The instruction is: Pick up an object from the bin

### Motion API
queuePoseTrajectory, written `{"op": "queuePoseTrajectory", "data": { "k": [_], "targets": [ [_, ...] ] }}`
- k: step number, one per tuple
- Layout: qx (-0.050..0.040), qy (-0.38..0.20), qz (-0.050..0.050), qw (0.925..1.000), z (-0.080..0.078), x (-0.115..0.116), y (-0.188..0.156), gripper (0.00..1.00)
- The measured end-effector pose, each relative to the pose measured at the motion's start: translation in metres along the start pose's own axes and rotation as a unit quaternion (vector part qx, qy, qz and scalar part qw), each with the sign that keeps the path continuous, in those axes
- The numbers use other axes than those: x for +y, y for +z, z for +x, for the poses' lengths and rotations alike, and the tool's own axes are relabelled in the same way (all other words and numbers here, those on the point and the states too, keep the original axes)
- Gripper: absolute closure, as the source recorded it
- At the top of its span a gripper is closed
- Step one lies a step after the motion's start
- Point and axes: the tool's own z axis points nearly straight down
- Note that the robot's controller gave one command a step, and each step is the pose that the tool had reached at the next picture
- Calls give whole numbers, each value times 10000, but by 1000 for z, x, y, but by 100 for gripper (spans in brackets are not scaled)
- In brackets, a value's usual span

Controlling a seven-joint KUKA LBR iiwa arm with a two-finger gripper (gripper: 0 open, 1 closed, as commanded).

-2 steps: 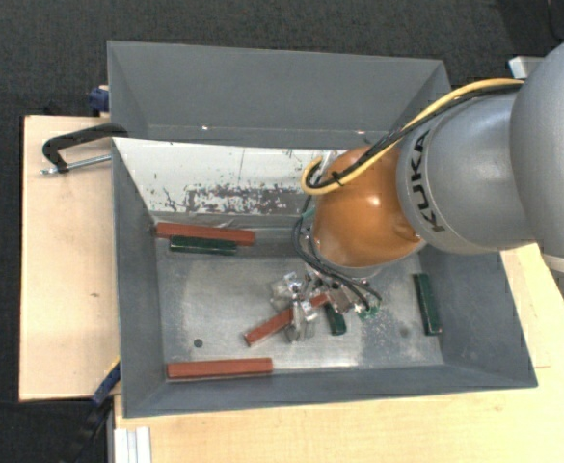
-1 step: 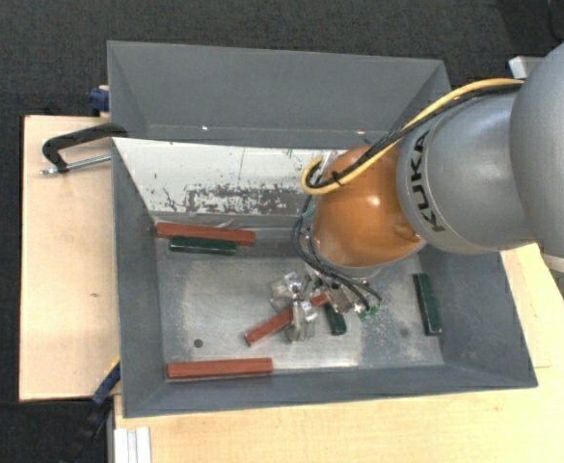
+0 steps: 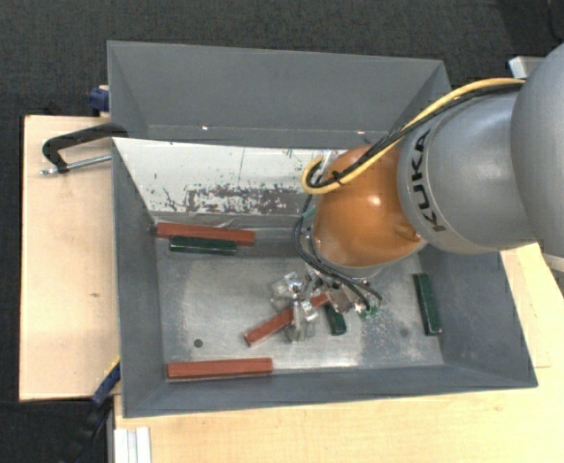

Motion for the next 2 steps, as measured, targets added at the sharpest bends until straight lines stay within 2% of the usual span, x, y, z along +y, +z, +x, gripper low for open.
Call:
{"op": "queuePoseTrajectory", "data": {
  "k": [1,2],
  "targets": [
    [-28,166,12,9999,-5,10,-40,100],
    [-31,112,17,9999,14,4,-195,100]
  ]
}}
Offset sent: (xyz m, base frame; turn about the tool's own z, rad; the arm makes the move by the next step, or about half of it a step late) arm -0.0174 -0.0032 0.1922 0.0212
